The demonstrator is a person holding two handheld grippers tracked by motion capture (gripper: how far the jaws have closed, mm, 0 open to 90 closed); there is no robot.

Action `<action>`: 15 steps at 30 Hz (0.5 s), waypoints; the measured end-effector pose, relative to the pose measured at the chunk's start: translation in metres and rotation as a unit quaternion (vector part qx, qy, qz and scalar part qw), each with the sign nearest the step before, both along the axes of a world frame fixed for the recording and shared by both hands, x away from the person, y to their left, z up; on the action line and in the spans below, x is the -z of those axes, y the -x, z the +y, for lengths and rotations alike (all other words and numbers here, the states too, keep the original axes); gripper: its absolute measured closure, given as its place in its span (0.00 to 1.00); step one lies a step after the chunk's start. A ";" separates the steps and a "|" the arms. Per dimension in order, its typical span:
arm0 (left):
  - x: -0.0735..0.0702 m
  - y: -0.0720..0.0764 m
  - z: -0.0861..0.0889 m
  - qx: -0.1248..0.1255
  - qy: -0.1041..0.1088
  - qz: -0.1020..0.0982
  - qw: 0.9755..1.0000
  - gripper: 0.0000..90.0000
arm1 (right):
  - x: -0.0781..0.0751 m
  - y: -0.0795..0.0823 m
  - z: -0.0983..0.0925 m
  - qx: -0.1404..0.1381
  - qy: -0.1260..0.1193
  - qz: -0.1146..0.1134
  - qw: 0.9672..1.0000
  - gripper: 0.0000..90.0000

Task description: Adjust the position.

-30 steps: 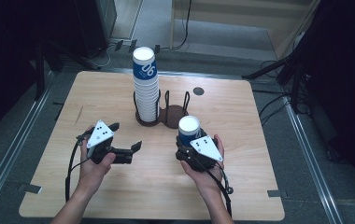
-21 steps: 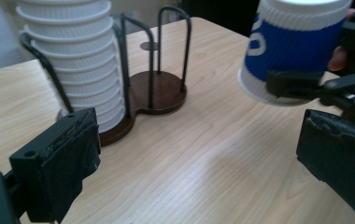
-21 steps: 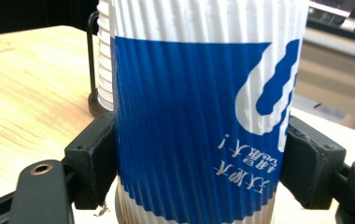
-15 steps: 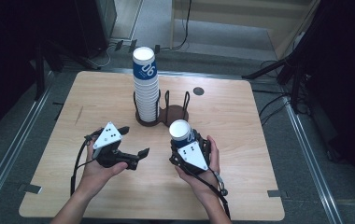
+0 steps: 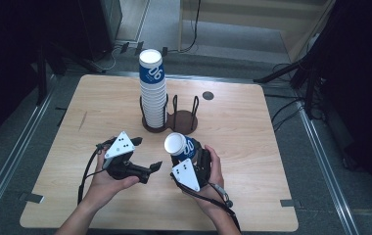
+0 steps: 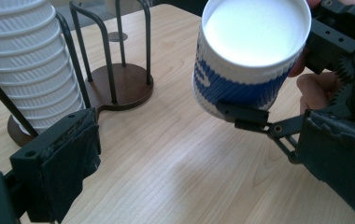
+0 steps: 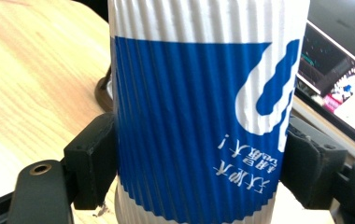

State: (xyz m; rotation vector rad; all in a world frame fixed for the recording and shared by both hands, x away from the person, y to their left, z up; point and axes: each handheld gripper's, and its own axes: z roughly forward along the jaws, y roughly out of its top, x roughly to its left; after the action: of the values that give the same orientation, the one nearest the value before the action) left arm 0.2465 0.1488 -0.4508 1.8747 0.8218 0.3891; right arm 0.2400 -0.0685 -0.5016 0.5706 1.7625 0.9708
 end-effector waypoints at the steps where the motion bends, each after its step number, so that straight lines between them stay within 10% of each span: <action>1: 0.000 0.000 0.000 0.000 0.000 0.000 1.000 0.01 | 0.000 0.000 0.000 0.000 0.000 0.000 1.000 0.24; 15: -0.001 0.003 -0.004 0.014 -0.004 0.005 1.000 0.08 | 0.008 0.011 0.017 -0.037 0.070 -0.037 0.996 0.24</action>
State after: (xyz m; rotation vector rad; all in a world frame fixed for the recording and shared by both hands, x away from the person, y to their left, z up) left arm 0.2439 0.1443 -0.4498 1.8942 0.8006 0.3664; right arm 0.2285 -0.0520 -0.5100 0.3786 1.7788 0.8992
